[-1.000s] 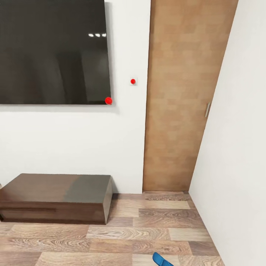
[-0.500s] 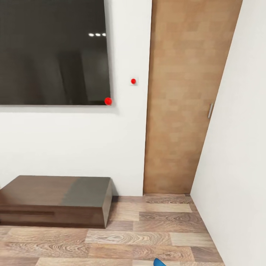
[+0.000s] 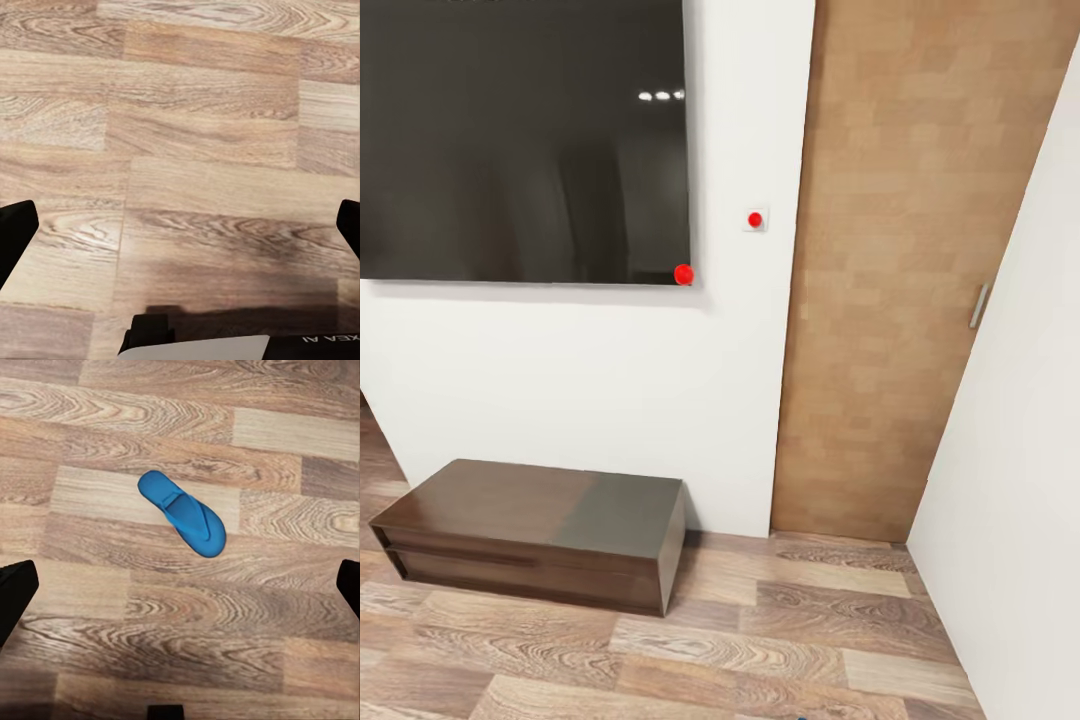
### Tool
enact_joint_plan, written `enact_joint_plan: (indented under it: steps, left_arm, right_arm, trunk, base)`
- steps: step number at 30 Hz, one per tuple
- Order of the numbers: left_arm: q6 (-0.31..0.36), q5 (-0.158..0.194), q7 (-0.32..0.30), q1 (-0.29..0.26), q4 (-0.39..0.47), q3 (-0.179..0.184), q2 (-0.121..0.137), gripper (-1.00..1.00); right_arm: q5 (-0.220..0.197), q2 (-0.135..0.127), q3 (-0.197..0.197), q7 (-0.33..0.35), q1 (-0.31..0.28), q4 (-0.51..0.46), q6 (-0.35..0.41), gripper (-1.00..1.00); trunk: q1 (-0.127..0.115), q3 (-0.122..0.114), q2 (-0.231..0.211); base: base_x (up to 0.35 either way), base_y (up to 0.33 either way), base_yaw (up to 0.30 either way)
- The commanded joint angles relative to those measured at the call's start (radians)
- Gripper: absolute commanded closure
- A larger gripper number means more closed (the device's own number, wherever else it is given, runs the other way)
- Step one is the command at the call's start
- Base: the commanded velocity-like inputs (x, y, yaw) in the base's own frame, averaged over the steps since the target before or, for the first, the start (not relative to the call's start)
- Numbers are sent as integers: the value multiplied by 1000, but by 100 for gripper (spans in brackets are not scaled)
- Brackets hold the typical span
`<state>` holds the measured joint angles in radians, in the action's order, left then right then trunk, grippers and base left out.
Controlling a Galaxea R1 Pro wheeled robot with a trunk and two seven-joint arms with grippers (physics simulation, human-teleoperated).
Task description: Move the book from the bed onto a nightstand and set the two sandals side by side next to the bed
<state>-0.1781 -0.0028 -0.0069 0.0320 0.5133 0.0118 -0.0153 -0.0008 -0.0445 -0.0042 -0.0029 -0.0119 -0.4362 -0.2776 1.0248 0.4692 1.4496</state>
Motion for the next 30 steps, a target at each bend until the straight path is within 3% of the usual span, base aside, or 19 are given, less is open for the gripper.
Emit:
enact_joint_plan:
  steps: [1, 17, 30]
  left_arm:
    - [-1, 0, -1, 0, 1, 0, 0, -100]
    - [-1, -1, -1, 0, 1, 2, 0, -100]
    - [-1, -2, -1, 0, 1, 1, 0, -100]
  right_arm:
    - [0, 0, 0, 0, 0, 1, -3, -100]
    - [1, 0, 2, 0, 0, 1, -3, -100]
    - [1, 0, 3, 0, 0, 1, -3, -100]
  trunk:
    - [0, 1, 0]
    - [0, 1, 0]
    - [0, 1, 0]
  base:
    - [111, -119, 240]
    - [166, -171, 218]
    - [123, -244, 30]
